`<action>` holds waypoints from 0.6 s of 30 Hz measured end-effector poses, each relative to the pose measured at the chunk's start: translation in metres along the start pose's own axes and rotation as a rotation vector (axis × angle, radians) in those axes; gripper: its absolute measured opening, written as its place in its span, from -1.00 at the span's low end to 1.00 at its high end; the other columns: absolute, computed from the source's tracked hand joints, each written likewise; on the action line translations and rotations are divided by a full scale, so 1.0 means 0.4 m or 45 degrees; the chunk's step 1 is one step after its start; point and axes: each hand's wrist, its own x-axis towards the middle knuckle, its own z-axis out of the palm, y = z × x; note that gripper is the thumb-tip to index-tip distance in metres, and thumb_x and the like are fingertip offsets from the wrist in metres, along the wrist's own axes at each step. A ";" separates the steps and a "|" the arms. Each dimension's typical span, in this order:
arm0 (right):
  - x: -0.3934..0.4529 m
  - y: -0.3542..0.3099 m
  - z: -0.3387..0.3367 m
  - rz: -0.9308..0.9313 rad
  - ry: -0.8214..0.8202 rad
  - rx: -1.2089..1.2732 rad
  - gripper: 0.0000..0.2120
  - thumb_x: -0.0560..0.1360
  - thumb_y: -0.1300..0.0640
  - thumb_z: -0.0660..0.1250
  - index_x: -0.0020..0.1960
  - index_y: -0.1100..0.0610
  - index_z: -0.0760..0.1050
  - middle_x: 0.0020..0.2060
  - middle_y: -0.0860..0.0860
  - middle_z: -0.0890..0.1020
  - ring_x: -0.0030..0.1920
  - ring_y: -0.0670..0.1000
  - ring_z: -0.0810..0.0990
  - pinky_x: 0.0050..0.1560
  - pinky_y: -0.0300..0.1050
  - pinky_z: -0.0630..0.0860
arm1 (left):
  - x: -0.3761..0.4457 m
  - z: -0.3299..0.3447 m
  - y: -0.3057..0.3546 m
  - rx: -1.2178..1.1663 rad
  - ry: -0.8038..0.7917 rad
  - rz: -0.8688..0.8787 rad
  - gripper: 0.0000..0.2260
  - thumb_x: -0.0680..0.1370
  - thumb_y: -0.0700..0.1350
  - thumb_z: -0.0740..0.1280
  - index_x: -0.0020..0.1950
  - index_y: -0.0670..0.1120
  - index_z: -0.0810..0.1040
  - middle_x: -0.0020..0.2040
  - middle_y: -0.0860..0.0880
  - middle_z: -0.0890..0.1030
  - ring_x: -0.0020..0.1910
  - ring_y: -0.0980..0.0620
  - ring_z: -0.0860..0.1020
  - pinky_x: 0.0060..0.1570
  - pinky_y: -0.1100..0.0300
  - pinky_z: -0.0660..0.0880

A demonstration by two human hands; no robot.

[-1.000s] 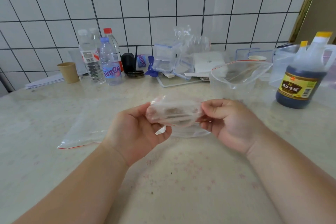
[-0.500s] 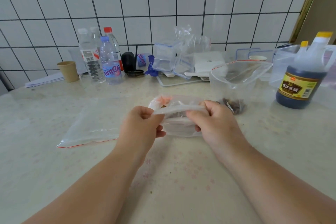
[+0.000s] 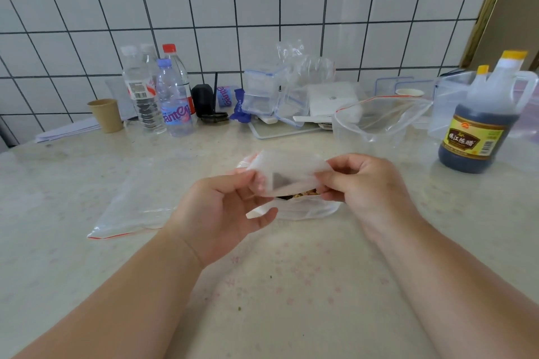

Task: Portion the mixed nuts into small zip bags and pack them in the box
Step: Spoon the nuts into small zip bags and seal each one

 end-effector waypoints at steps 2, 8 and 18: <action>0.003 -0.009 -0.009 0.135 -0.171 0.201 -0.89 0.32 0.34 0.49 -0.31 0.17 0.67 -0.39 0.07 0.66 -0.38 -0.04 0.63 -0.37 -0.26 0.55 | 0.002 -0.002 0.007 -0.026 0.066 -0.016 -0.85 0.44 -0.17 0.33 -0.33 -0.08 0.61 -0.30 -0.01 0.52 -0.27 -0.01 0.60 -0.09 0.01 0.60; 0.000 -0.014 -0.015 0.336 -0.509 0.620 -0.94 0.27 0.27 0.38 -0.34 0.21 0.62 -0.34 0.07 0.55 -0.35 -0.01 0.48 -0.38 -0.18 0.32 | 0.005 -0.002 0.008 -0.122 0.242 -0.025 -0.94 0.33 -0.17 0.35 -0.34 -0.10 0.51 -0.26 -0.05 0.51 -0.30 -0.02 0.52 -0.21 0.07 0.51; -0.024 0.023 0.037 0.043 -0.211 -0.373 -0.71 0.16 -0.10 0.43 -0.38 0.12 0.51 -0.50 -0.03 0.49 -0.40 -0.01 0.44 -0.25 -0.01 0.36 | 0.008 -0.003 -0.024 1.263 0.869 0.439 -0.88 0.49 -0.14 0.41 -0.15 0.08 0.53 -0.30 0.11 0.61 -0.38 0.11 0.54 -0.33 0.10 0.50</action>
